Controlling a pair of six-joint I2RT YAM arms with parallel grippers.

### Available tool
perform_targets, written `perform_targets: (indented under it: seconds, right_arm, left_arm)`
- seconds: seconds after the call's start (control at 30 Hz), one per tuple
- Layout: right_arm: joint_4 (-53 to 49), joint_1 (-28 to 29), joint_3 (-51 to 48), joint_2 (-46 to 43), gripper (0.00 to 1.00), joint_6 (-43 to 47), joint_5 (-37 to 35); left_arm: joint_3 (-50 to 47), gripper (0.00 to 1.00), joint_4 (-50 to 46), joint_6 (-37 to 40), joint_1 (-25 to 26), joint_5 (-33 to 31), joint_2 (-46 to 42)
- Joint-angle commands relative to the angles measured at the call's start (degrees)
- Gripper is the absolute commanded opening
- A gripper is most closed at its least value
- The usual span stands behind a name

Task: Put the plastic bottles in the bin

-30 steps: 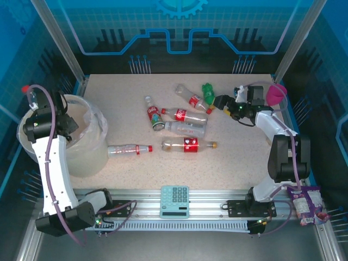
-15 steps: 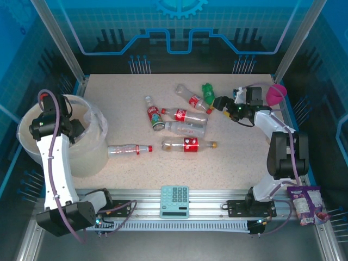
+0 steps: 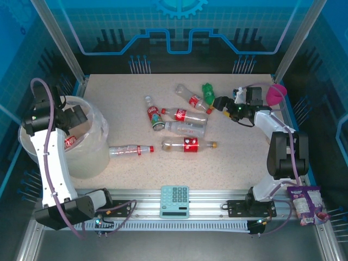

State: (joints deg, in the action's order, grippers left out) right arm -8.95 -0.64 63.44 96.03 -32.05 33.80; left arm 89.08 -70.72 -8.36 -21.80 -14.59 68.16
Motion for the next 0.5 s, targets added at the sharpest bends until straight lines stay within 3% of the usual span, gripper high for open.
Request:
perform_targets:
  seconds: [0.0, 0.13, 0.3, 0.47]
  right_arm:
    - [-0.82, 0.22, 0.83, -0.81, 1.00, 1.24, -0.15]
    - [-4.51, -0.26, 1.40, -2.36, 0.99, 2.57, -2.62]
    - [-12.17, 0.38, 2.76, -5.08, 0.98, 5.97, -13.17]
    - [-20.38, 5.56, 5.22, -6.70, 0.95, 12.98, -20.51]
  left_arm:
    - [1.65, 0.97, -0.59, 1.46, -0.26, 1.34, 1.43]
    - [1.04, 0.95, 0.18, 1.63, -0.10, 2.46, 1.81]
    - [7.05, 0.95, -1.09, 3.66, 1.75, 0.36, 2.52]
    - [16.33, 0.97, -3.11, 4.10, 8.60, -3.33, 5.43]
